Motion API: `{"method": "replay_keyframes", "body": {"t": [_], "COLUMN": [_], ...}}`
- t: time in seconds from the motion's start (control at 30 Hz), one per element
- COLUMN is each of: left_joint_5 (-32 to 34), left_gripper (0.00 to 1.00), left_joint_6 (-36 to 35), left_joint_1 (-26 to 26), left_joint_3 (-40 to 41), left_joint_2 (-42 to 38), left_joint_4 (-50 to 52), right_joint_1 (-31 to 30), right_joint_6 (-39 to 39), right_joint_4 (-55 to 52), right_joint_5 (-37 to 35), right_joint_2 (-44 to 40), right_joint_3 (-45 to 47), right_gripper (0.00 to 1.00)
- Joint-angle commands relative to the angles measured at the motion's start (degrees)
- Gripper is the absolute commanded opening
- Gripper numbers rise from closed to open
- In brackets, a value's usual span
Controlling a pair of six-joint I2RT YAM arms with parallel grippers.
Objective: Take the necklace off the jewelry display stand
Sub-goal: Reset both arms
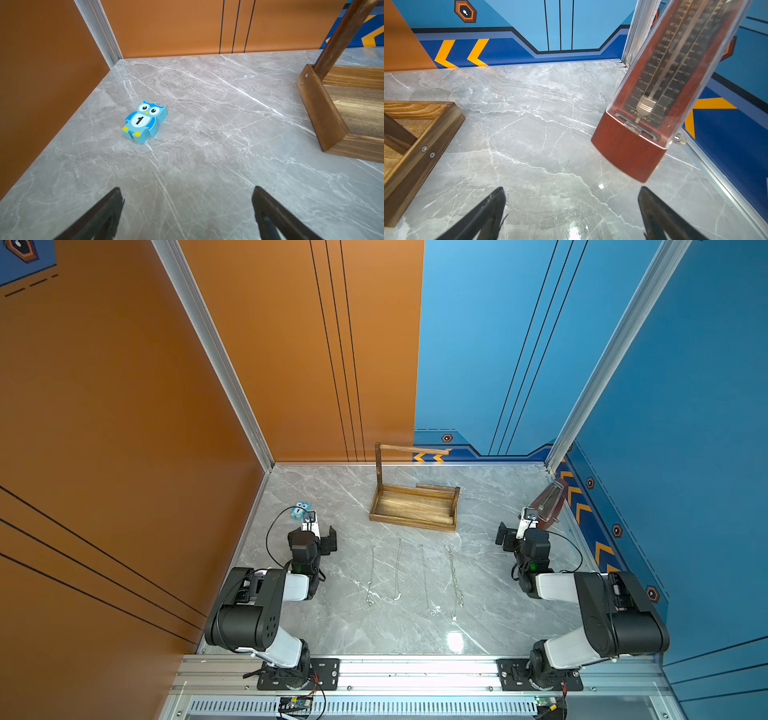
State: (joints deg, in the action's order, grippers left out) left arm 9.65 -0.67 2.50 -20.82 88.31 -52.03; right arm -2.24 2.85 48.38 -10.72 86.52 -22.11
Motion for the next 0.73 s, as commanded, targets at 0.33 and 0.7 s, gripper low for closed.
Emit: {"method": "replay_keyframes", "body": {"t": [0.33, 0.7], "left_joint_5": [-3.97, -6.50], "left_gripper": [0.98, 0.98], "left_joint_6": [-1.82, -0.51], "left_joint_1": [0.29, -1.52], "left_joint_3": [-0.60, -1.20], "left_joint_2": [0.22, 0.45], "left_joint_4": [0.47, 1.20], "right_joint_1": [-0.13, -0.13], "right_joint_6": [0.71, 0.75], "right_joint_4": [-1.45, -1.39], "right_joint_5": [-0.09, -0.09], "right_joint_2": [0.40, 0.39], "right_joint_3": [-0.30, -0.28], "right_gripper": [1.00, 1.00]}}
